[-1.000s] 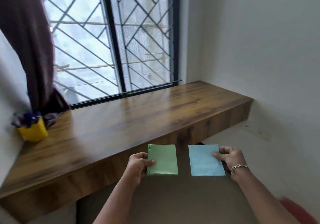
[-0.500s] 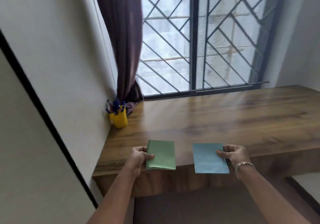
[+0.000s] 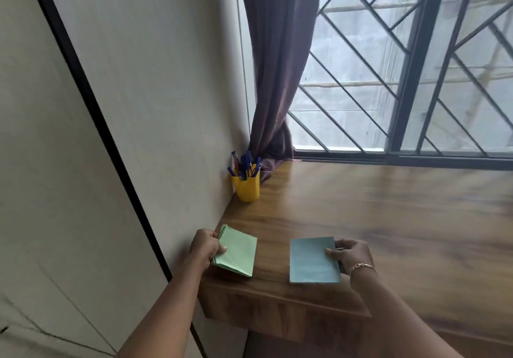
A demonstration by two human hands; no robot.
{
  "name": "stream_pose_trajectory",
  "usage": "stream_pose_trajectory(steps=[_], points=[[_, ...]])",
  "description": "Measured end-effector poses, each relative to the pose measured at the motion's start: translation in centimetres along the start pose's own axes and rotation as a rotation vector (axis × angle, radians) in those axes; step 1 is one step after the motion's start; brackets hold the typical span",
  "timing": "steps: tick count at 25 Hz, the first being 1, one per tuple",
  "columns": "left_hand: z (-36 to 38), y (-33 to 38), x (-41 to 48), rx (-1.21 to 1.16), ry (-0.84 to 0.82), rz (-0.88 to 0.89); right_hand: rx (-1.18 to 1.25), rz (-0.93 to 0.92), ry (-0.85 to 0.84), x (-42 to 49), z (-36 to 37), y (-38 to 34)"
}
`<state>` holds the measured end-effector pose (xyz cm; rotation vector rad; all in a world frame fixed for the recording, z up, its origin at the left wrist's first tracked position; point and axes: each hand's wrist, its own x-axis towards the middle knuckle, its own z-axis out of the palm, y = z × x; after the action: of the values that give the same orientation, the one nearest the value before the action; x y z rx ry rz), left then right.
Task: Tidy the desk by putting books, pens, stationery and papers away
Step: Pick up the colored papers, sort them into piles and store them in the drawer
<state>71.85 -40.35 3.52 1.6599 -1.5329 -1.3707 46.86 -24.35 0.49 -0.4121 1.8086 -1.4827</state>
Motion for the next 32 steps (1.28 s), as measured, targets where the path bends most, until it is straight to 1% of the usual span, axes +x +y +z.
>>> stream_pose_trajectory(steps=[3, 8, 13, 18, 25, 32], points=[[0.2, -0.9, 1.4, 0.163, 0.061, -0.011, -0.042, 0.021, -0.007, 1.0, 2.4, 0.8], [0.3, -1.3, 0.3, 0.618, 0.168, 0.041, -0.153, 0.014, 0.010, 1.1, 5.4, 1.8], [1.2, -1.2, -0.4, 0.870, 0.244, 0.114, -0.338, -0.009, 0.058, 0.5, 7.0, 1.7], [1.8, -1.2, -1.3, 1.046, 0.307, 0.173, -0.560, -0.025, 0.080, -0.1, 7.8, 0.8], [2.4, -1.0, -1.1, 1.185, 0.294, 0.180, -0.810, -0.119, 0.114, -0.5, 8.0, 0.6], [2.5, -1.2, -1.3, 1.198, 0.301, 0.252, -0.861, -0.186, 0.105, -0.6, 8.8, 0.7]])
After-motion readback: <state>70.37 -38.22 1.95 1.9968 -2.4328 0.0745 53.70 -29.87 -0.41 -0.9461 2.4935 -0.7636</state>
